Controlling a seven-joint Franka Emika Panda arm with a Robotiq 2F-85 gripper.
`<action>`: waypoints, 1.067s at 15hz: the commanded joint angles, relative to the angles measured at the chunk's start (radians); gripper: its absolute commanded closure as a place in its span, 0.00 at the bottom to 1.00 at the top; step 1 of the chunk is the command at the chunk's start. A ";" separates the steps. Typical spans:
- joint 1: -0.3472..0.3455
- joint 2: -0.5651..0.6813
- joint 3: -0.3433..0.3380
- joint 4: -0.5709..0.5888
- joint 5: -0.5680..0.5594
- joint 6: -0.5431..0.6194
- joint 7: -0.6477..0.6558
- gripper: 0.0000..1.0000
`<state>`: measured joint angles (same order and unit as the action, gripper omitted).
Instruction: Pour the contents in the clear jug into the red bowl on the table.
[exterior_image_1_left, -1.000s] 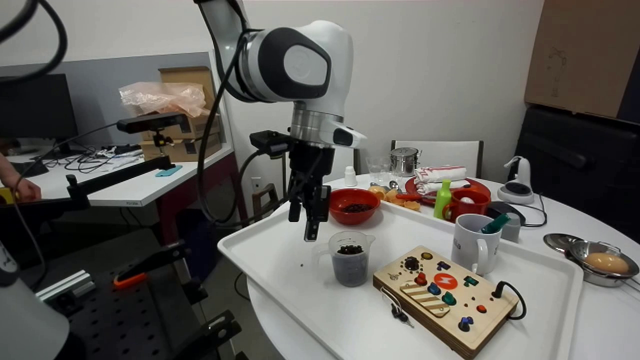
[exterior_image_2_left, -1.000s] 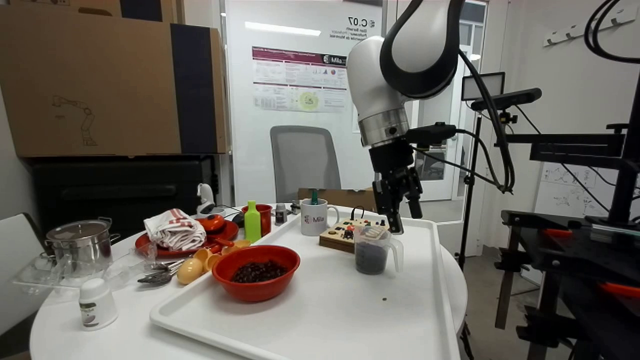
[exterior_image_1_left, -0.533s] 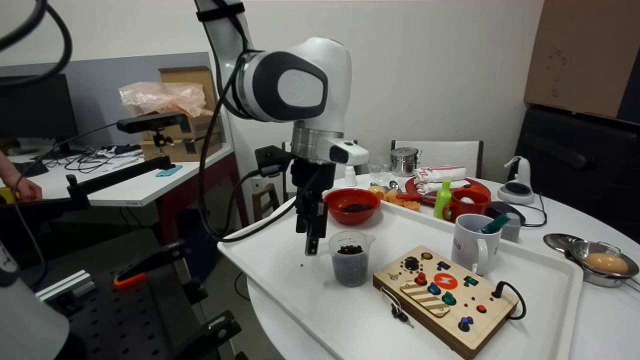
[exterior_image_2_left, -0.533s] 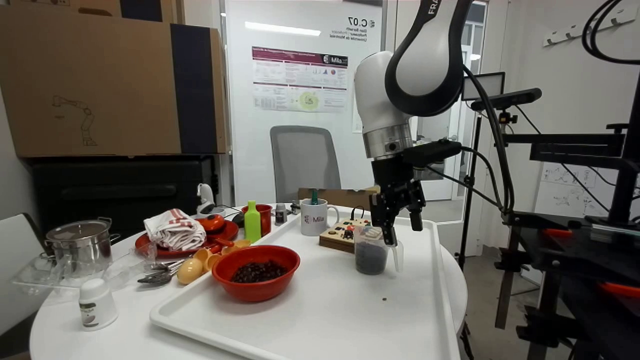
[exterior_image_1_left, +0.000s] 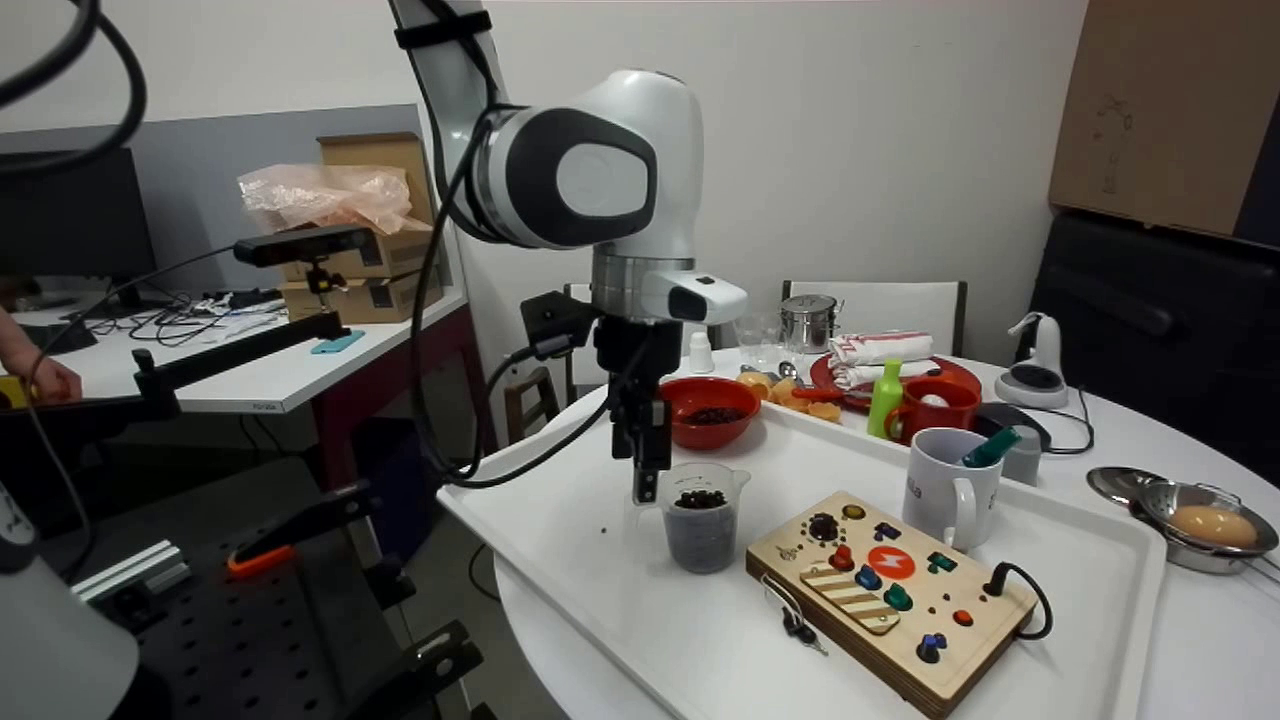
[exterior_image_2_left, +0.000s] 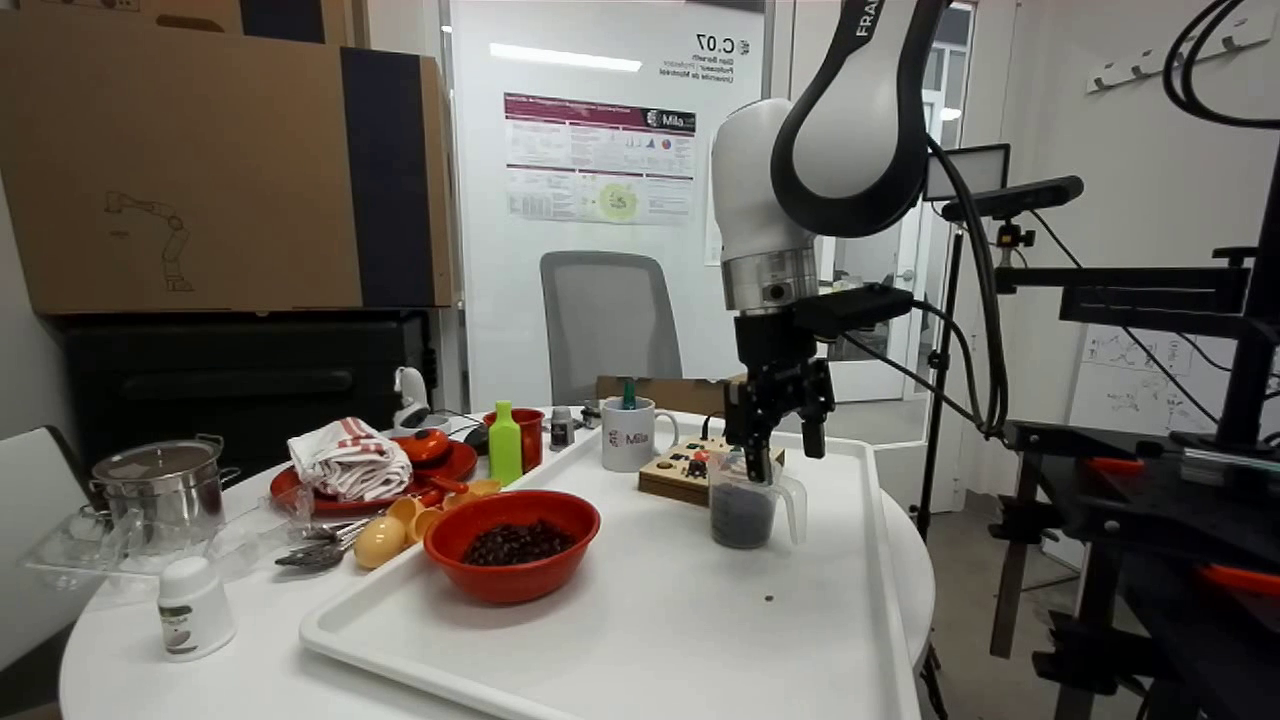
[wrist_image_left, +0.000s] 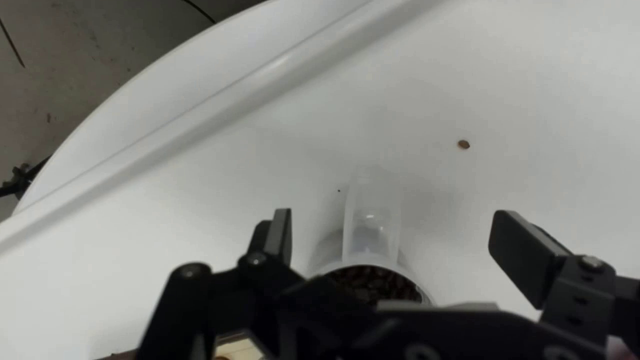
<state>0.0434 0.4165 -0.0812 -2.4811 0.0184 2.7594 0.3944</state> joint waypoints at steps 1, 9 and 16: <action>0.022 0.015 -0.020 0.000 0.008 0.044 -0.014 0.00; 0.001 0.075 -0.014 -0.004 0.027 0.166 -0.074 0.00; -0.006 0.113 -0.017 -0.005 0.063 0.224 -0.103 0.00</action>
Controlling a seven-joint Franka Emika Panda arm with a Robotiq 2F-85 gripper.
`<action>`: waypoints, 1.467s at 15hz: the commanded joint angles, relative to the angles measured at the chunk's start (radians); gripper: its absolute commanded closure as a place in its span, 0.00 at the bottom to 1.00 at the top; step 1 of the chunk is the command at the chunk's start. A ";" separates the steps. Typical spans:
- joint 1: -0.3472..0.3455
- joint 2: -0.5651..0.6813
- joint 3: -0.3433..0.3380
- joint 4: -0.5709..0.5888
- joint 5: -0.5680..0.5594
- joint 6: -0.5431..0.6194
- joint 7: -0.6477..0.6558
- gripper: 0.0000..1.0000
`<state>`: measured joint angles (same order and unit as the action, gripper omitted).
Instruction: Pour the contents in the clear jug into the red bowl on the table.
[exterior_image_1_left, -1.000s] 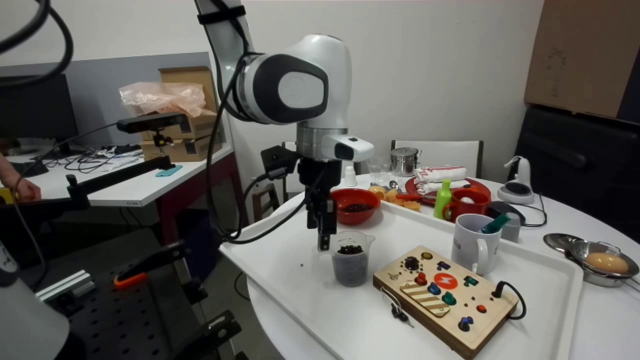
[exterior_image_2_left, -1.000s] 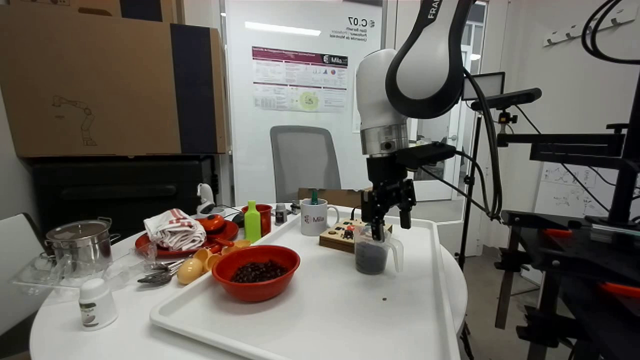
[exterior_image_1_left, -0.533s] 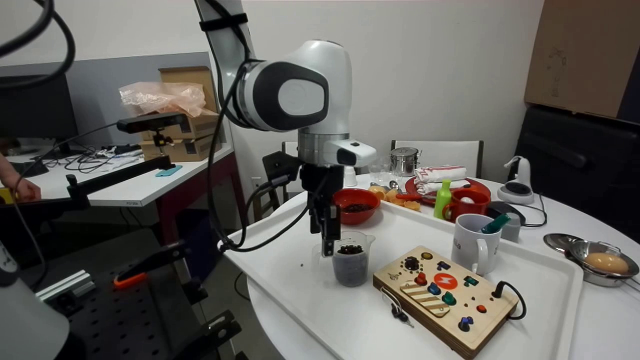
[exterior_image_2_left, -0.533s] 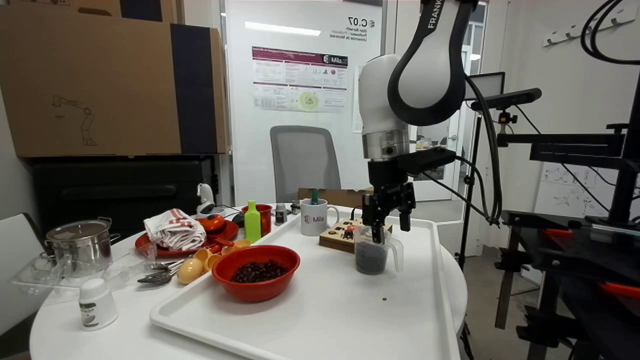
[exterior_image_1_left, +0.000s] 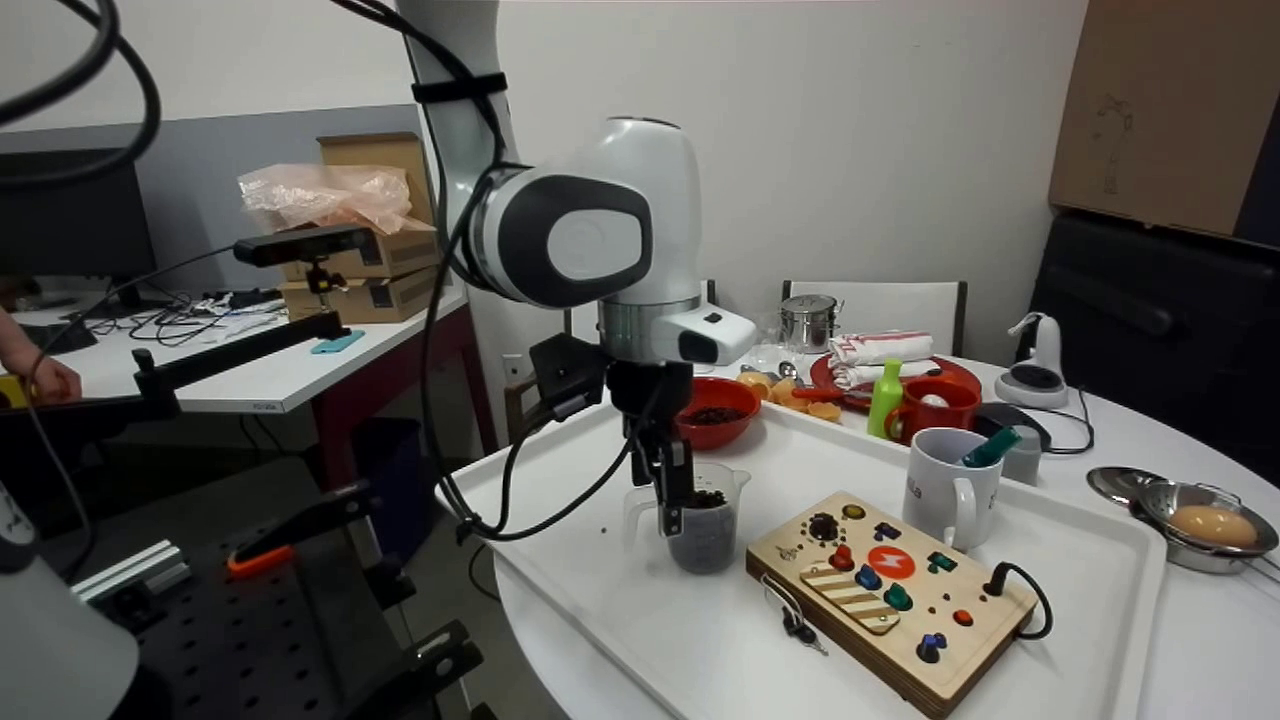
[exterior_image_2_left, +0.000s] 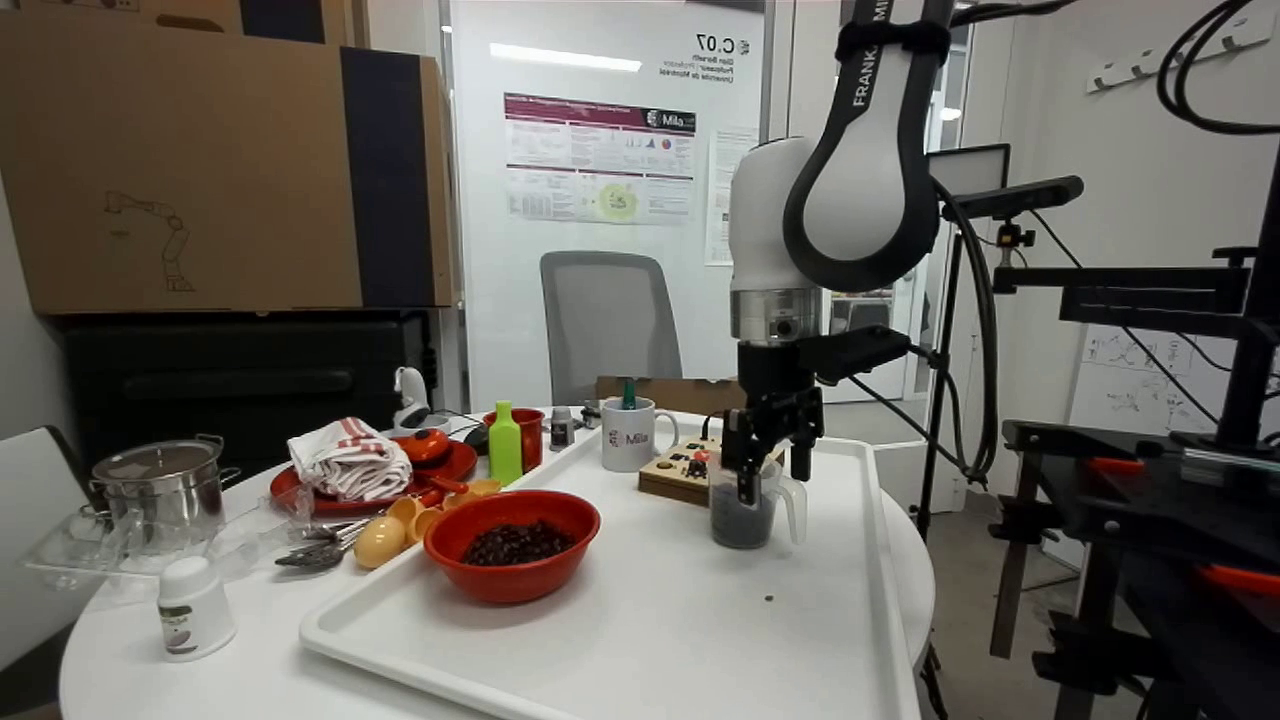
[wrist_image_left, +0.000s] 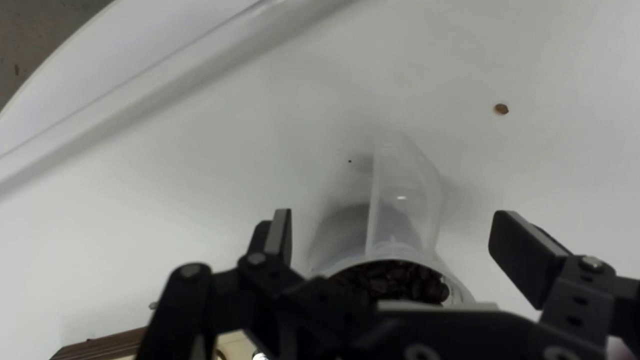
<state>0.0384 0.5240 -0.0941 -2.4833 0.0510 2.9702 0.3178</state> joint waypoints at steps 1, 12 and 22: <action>0.010 -0.003 -0.016 -0.007 0.033 -0.001 -0.014 0.00; 0.019 -0.037 -0.025 -0.012 0.038 -0.026 -0.018 0.72; 0.147 -0.033 -0.129 -0.011 -0.020 -0.073 0.012 0.87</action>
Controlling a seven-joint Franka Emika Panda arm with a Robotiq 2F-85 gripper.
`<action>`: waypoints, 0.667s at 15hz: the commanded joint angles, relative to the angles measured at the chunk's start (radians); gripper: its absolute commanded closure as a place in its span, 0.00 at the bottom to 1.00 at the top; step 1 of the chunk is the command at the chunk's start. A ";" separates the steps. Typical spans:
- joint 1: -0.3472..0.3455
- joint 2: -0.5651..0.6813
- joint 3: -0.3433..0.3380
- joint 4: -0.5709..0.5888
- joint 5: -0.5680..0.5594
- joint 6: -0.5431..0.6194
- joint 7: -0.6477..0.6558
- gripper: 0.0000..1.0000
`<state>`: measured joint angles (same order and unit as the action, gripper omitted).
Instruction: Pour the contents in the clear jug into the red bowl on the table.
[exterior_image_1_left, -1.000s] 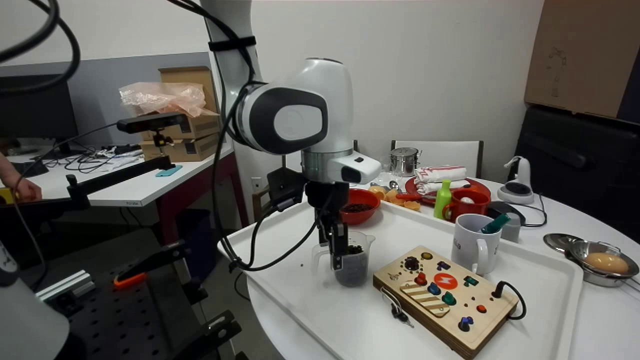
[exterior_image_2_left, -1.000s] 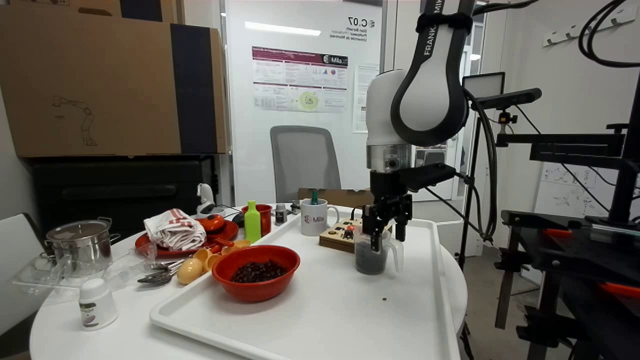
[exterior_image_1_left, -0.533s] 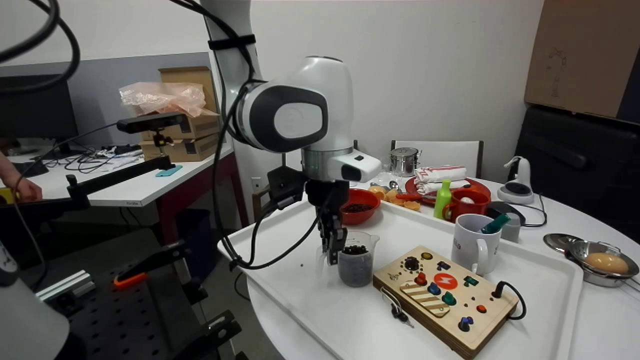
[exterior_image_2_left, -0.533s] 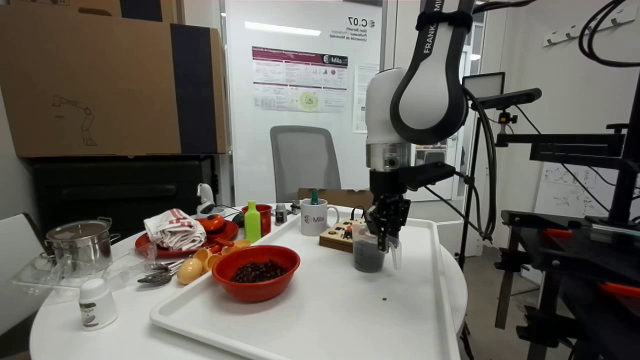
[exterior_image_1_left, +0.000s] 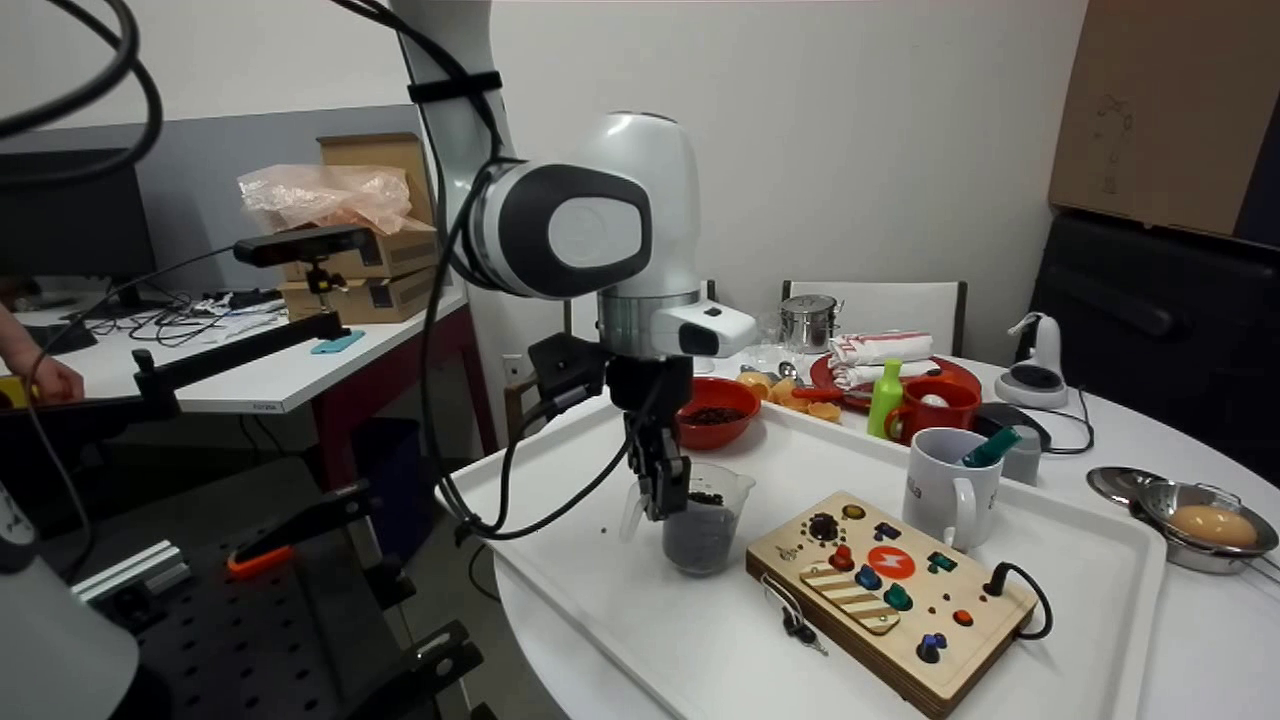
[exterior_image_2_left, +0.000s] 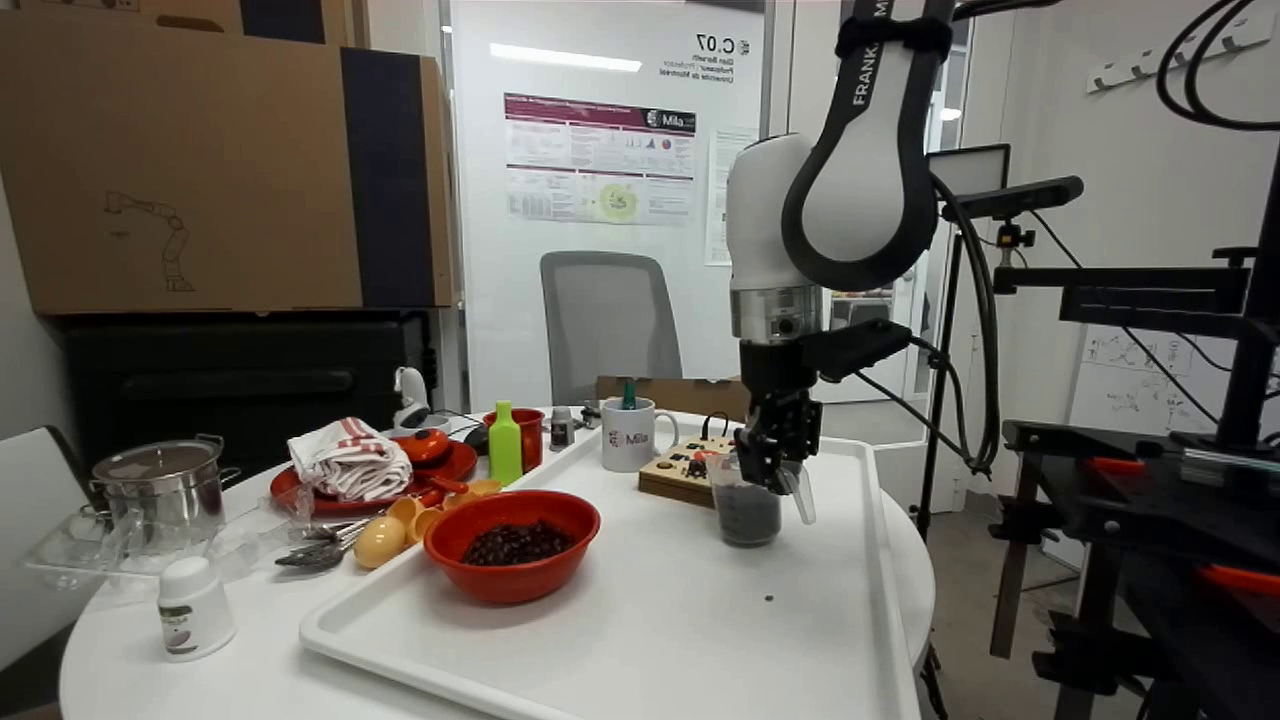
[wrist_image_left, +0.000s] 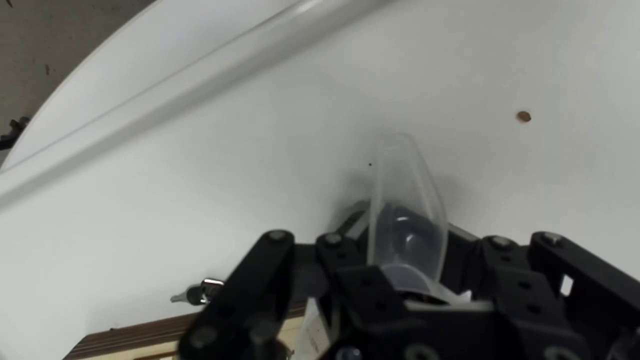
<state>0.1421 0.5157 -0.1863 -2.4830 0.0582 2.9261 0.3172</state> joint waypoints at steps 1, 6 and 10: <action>0.052 -0.023 -0.043 -0.011 -0.031 -0.032 0.015 0.89; 0.090 -0.022 -0.076 -0.014 -0.054 -0.032 0.023 0.89; 0.097 -0.043 -0.079 -0.021 -0.072 -0.025 0.000 0.89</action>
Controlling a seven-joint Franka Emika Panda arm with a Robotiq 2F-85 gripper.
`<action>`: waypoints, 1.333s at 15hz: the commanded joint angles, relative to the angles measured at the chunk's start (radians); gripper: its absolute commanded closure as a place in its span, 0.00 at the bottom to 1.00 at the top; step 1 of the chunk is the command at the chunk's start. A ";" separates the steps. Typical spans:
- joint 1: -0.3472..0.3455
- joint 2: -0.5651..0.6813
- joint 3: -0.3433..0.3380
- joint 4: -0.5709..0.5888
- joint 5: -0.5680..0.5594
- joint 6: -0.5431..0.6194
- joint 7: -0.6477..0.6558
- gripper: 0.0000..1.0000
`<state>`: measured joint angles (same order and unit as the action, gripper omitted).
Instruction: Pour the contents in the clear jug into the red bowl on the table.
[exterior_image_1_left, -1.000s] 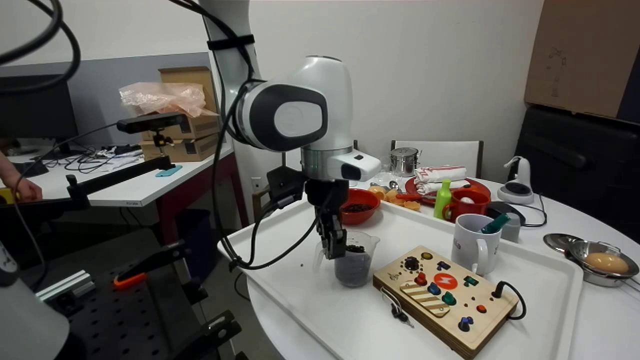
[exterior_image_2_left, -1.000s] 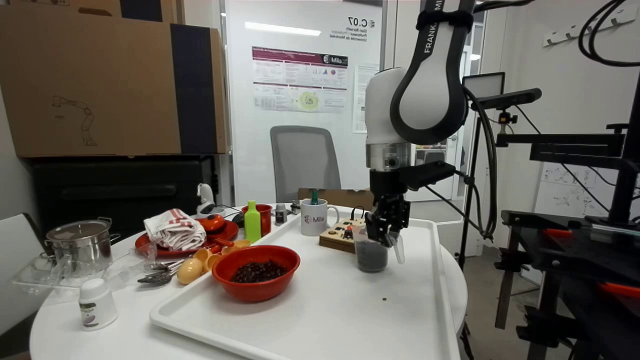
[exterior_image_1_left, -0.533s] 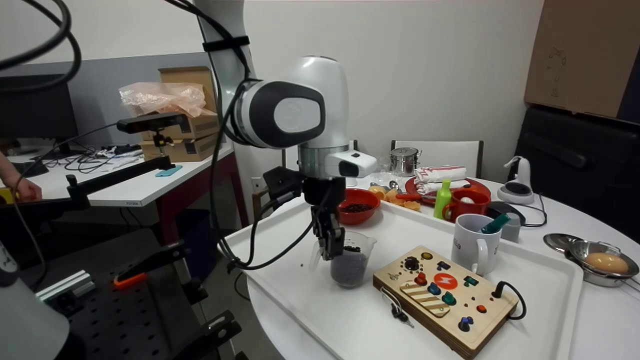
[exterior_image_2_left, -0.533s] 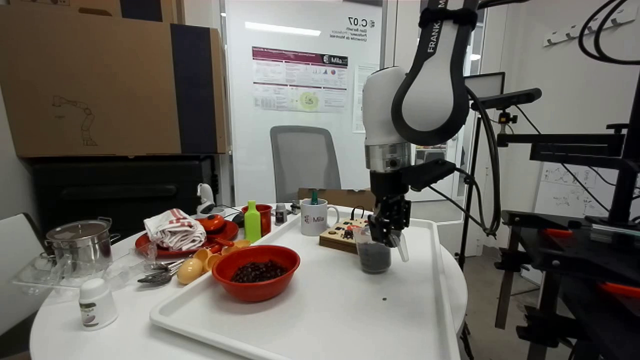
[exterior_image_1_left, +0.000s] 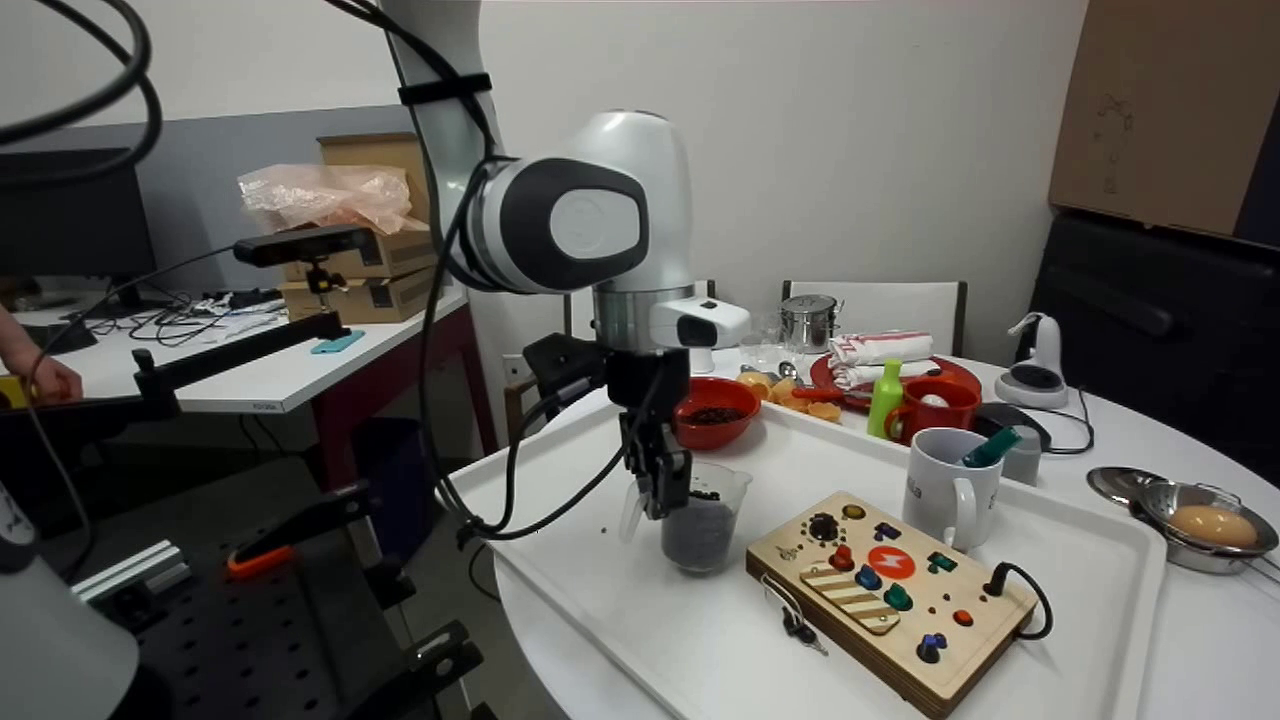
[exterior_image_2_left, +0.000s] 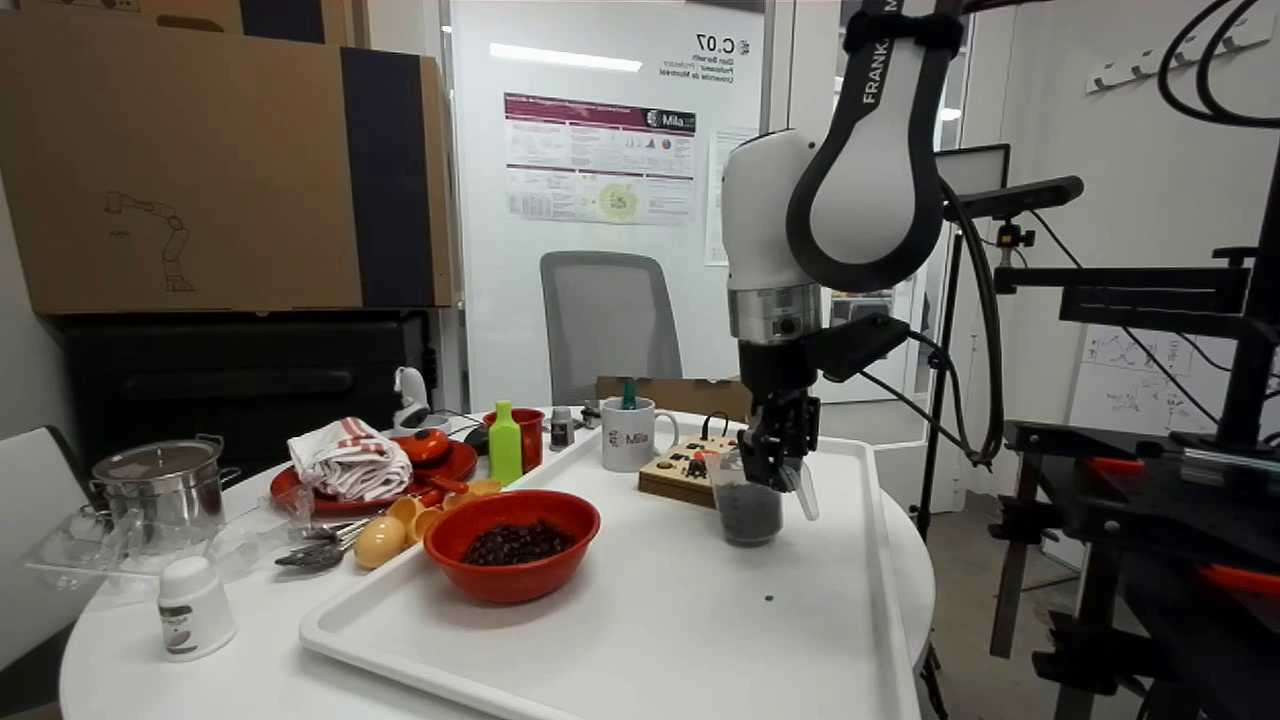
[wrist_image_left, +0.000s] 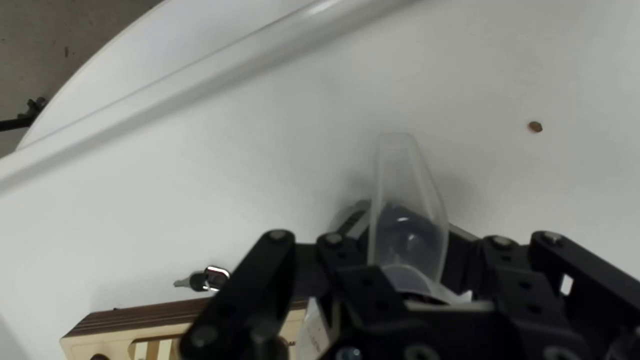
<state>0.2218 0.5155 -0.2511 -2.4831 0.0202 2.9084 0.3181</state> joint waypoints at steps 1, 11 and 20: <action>0.017 -0.049 -0.012 -0.021 -0.041 -0.007 -0.008 0.90; 0.172 -0.096 -0.119 0.080 -0.311 -0.109 0.018 0.89; 0.174 -0.088 -0.077 0.249 -0.656 -0.304 0.144 0.90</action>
<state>0.4580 0.4375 -0.3892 -2.2385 -0.5927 2.6197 0.4334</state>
